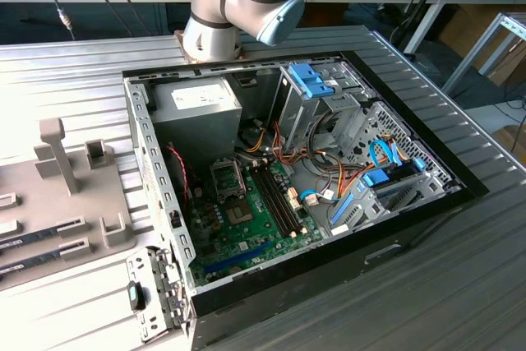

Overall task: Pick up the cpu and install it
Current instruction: 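Pick up the cpu and move it towards the insertion slot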

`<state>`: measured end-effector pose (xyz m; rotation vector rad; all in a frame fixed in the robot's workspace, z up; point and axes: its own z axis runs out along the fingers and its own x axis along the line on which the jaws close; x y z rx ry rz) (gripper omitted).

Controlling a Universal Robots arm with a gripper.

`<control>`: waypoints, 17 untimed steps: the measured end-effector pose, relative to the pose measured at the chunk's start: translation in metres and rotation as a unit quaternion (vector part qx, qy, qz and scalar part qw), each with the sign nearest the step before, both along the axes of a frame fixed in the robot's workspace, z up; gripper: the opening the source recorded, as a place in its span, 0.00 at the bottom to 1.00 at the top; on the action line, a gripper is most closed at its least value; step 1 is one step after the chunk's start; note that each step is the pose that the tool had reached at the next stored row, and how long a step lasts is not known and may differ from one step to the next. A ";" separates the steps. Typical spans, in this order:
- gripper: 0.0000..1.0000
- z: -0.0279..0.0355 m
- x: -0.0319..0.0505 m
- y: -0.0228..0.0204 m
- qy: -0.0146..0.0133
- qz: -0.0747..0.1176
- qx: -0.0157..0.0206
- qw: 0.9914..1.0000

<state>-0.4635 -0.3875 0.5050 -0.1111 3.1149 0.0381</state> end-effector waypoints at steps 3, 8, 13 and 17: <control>0.47 0.0006 0.0000 0.0000 0.000 0.000 0.000 1.000; 0.47 0.0017 0.0000 0.0000 0.000 0.000 0.000 1.000; 0.47 0.0032 0.0000 0.0000 0.000 0.000 0.000 1.000; 0.47 0.0053 0.0001 0.0000 0.000 0.000 0.000 1.000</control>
